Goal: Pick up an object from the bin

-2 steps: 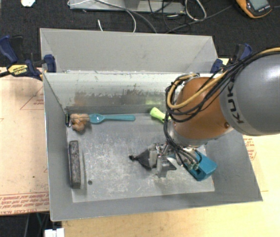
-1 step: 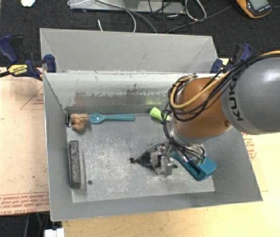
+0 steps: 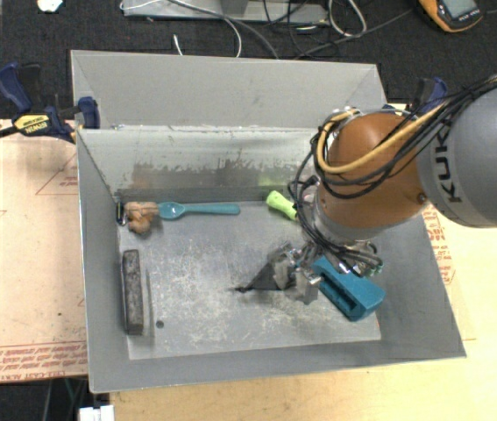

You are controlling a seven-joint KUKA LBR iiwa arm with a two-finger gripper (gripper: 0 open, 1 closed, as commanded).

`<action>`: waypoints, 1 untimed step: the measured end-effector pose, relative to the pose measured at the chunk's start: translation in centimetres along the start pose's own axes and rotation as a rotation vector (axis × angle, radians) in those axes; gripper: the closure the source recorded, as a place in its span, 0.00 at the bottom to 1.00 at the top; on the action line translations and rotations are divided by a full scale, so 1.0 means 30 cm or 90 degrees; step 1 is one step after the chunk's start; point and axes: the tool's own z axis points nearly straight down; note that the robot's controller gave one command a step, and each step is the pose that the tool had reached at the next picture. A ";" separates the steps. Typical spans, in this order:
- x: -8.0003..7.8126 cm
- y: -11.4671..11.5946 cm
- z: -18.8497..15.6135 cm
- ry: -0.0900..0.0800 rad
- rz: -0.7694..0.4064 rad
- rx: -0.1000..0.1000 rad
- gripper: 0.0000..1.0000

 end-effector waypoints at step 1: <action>-0.089 -0.072 0.035 -0.007 -0.112 0.005 1.00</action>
Offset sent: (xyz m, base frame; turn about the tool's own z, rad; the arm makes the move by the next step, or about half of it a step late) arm 0.0389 -0.0005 -0.0676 -0.3857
